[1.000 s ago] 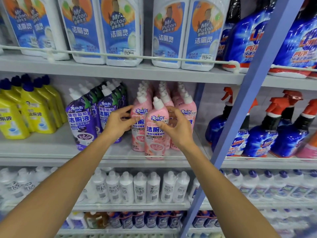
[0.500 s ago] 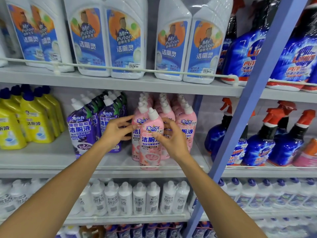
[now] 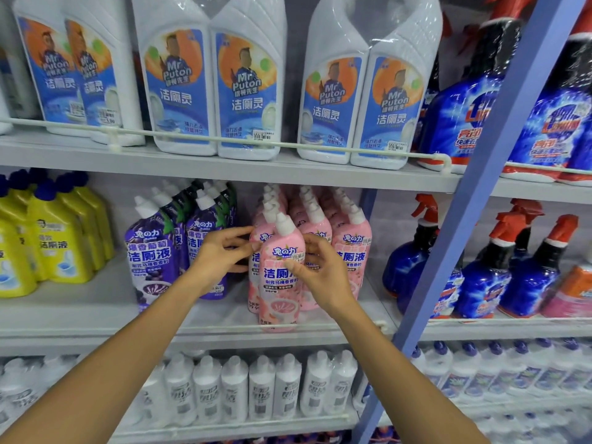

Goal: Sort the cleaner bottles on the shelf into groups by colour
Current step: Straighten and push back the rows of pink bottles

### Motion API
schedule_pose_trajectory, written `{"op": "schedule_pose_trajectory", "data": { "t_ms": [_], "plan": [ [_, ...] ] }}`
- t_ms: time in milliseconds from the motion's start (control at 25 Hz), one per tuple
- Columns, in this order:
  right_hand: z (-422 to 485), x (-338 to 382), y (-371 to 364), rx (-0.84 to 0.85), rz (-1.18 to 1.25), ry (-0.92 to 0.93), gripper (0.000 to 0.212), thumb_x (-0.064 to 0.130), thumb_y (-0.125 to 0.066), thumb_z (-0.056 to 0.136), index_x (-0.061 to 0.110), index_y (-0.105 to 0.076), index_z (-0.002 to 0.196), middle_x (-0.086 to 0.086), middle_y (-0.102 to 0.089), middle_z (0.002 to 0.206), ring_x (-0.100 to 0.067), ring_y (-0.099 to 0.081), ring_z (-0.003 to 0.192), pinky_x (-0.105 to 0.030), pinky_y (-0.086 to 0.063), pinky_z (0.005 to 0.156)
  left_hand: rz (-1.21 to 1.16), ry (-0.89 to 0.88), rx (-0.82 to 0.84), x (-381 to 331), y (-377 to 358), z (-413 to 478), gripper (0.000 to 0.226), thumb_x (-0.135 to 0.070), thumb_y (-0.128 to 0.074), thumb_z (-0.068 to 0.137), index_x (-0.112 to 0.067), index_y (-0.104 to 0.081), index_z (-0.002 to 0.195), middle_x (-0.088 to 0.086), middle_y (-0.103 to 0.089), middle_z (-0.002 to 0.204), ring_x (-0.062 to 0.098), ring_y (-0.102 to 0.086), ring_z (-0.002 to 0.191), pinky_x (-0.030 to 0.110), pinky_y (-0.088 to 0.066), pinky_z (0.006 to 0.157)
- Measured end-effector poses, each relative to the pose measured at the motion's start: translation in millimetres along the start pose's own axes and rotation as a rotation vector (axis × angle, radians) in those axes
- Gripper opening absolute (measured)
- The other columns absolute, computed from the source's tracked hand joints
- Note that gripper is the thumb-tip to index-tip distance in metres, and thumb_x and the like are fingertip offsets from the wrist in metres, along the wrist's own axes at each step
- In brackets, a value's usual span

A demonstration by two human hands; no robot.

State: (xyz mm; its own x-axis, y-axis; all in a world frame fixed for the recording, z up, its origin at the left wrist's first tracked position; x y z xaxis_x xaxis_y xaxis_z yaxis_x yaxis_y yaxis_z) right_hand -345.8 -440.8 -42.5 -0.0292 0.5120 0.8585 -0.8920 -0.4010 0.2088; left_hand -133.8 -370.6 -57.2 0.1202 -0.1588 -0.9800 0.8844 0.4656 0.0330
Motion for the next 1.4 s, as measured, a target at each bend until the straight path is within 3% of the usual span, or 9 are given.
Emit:
{"op": "schedule_pose_trajectory", "data": {
  "t_ms": [160, 360, 560, 760, 920, 1160, 1280, 1400],
  "plan": [
    [-5, -5, -1, -0.039, 0.026, -0.009, 0.052, 0.021, -0.086, 0.081, 0.024, -0.06, 0.125, 0.008, -0.07, 0.118, -0.008, -0.069, 0.106, -0.028, -0.058, 0.091, -0.027, 0.003, -0.007, 1, -2, -3, 0.043, -0.013, -0.077, 0.087, -0.023, -0.066, 0.128, 0.008, -0.076, 0.098, 0.017, -0.075, 0.093, 0.038, -0.064, 0.071],
    [-5, -5, -5, -0.056, 0.021, -0.008, 0.054, 0.026, -0.087, 0.08, 0.015, -0.062, 0.127, 0.006, -0.072, 0.118, -0.009, -0.069, 0.107, -0.03, -0.057, 0.093, -0.04, 0.01, -0.004, 0, -3, -3, 0.041, -0.009, -0.072, 0.091, -0.021, -0.065, 0.13, 0.012, -0.074, 0.103, 0.02, -0.074, 0.094, 0.037, -0.064, 0.072],
    [-6, -3, -9, -0.06, 0.042, -0.035, 0.055, 0.02, -0.086, 0.082, 0.011, -0.06, 0.129, 0.006, -0.071, 0.117, -0.005, -0.068, 0.104, -0.023, -0.056, 0.089, -0.034, 0.031, 0.0, 1, -3, 0, 0.041, -0.003, -0.068, 0.093, -0.016, -0.065, 0.131, 0.013, -0.074, 0.101, 0.018, -0.075, 0.086, 0.042, -0.064, 0.075],
    [-9, -1, -15, -0.05, 0.041, -0.056, 0.051, 0.021, -0.086, 0.082, 0.021, -0.059, 0.126, 0.013, -0.07, 0.116, -0.003, -0.068, 0.104, -0.022, -0.057, 0.088, -0.069, 0.061, 0.008, 3, -2, 0, 0.04, -0.003, -0.069, 0.092, -0.013, -0.065, 0.131, 0.017, -0.075, 0.108, 0.022, -0.076, 0.087, 0.038, -0.064, 0.071],
    [-11, -2, -16, -0.076, 0.015, -0.059, 0.053, 0.024, -0.087, 0.081, 0.018, -0.061, 0.127, 0.009, -0.071, 0.118, -0.009, -0.068, 0.107, -0.028, -0.058, 0.091, -0.105, 0.077, 0.024, 6, -2, 0, 0.038, -0.004, -0.07, 0.091, -0.014, -0.067, 0.128, 0.008, -0.078, 0.102, 0.017, -0.077, 0.083, 0.036, -0.064, 0.07],
    [-13, -1, -17, -0.084, -0.016, -0.05, 0.055, 0.024, -0.085, 0.083, 0.015, -0.06, 0.131, 0.007, -0.071, 0.12, -0.012, -0.068, 0.109, -0.029, -0.057, 0.094, -0.098, 0.074, 0.026, 10, -1, 2, 0.038, -0.001, -0.068, 0.093, -0.017, -0.067, 0.128, 0.013, -0.076, 0.106, 0.018, -0.076, 0.088, 0.035, -0.064, 0.07],
    [-14, 7, -17, -0.069, -0.09, -0.042, 0.056, 0.026, -0.086, 0.082, 0.015, -0.06, 0.13, 0.01, -0.071, 0.119, -0.006, -0.067, 0.107, -0.024, -0.056, 0.092, -0.042, 0.063, 0.034, 10, 1, 4, 0.039, 0.0, -0.065, 0.094, -0.019, -0.066, 0.128, 0.018, -0.074, 0.111, 0.027, -0.074, 0.101, 0.038, -0.063, 0.079],
    [-17, 20, -15, -0.006, -0.223, -0.03, 0.06, 0.027, -0.087, 0.08, 0.017, -0.059, 0.132, 0.013, -0.07, 0.117, 0.0, -0.066, 0.105, -0.021, -0.054, 0.092, 0.067, 0.014, 0.026, -5, 4, -4, 0.038, -0.005, -0.068, 0.093, -0.017, -0.065, 0.129, 0.012, -0.074, 0.109, 0.03, -0.071, 0.105, 0.038, -0.061, 0.082]
  ]
}}
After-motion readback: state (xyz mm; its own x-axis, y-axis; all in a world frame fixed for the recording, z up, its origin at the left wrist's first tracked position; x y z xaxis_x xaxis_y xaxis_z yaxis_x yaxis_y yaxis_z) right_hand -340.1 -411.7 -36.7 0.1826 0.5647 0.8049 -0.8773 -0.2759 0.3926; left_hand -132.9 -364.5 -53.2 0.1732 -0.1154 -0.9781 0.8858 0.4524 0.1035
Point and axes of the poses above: each hand's wrist, its own z-axis towards the middle knuckle, its own y-axis out of the back of the hand, x = y × z, the point moved 10 cm from there along z, towards the middle knuckle
